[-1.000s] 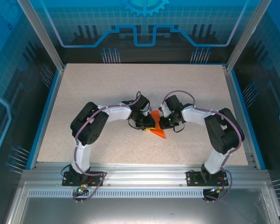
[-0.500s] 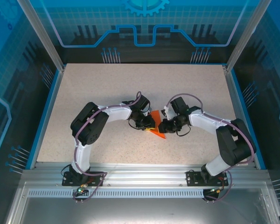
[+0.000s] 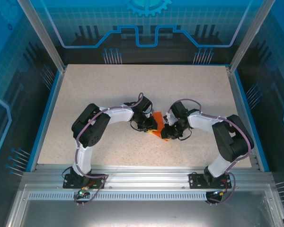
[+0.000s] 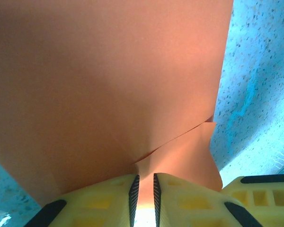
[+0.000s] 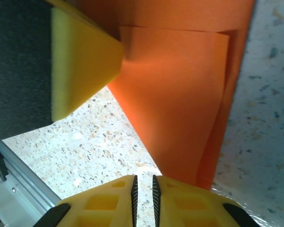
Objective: Fold a paper plane with a square sheet of paper (fold left side to right side)
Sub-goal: Third fold the triangle at the center of the table.
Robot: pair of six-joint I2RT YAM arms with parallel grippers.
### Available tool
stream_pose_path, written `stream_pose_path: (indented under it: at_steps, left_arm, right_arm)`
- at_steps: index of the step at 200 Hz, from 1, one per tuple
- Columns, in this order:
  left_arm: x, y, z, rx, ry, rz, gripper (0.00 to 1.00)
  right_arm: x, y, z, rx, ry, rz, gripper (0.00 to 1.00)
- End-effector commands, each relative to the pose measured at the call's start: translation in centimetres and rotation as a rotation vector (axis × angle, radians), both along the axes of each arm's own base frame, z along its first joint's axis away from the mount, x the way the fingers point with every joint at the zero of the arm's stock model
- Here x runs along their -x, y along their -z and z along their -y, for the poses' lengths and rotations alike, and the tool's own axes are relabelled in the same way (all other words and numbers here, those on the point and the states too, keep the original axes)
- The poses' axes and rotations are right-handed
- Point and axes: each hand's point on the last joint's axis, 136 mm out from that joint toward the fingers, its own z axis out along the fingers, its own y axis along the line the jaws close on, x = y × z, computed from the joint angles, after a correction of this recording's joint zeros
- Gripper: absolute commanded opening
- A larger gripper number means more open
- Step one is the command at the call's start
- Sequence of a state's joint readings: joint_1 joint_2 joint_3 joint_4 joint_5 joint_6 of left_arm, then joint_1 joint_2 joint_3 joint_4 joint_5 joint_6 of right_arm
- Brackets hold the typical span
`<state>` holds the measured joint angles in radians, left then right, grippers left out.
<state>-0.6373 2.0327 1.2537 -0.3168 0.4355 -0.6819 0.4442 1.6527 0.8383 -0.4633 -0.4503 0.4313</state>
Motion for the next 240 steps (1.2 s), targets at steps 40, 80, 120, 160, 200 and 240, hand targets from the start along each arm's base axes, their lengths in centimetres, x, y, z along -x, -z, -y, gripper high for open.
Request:
stream_pose_path:
  at_steps: [40,80,120,160,200,240]
  left_arm:
    - [1.8,3.9,-2.5,-0.169,-0.013,-0.067,0.22]
    - [1.8,4.0,-2.8,-0.184,-0.014,-0.065,0.21]
    - [1.7,4.0,-2.8,-0.184,-0.013,-0.064,0.21]
    - [1.6,3.9,-2.7,-0.182,-0.013,-0.06,0.21]
    - [1.6,3.7,-2.7,-0.181,-0.015,-0.057,0.21]
    - [1.5,3.4,-2.7,-0.181,-0.011,-0.052,0.21]
  right_arm:
    - [2.2,2.9,2.2,0.107,0.052,-0.118,0.17]
    - [3.2,3.7,3.5,0.138,0.093,-0.153,0.13]
    - [3.3,2.1,3.7,0.088,0.107,-0.126,0.13]
    - [1.5,-1.9,1.8,-0.02,0.087,-0.038,0.13]
    - [0.0,-1.7,0.7,-0.008,0.089,-0.027,0.13]
    - [-0.3,1.1,1.5,0.07,0.106,-0.072,0.12]
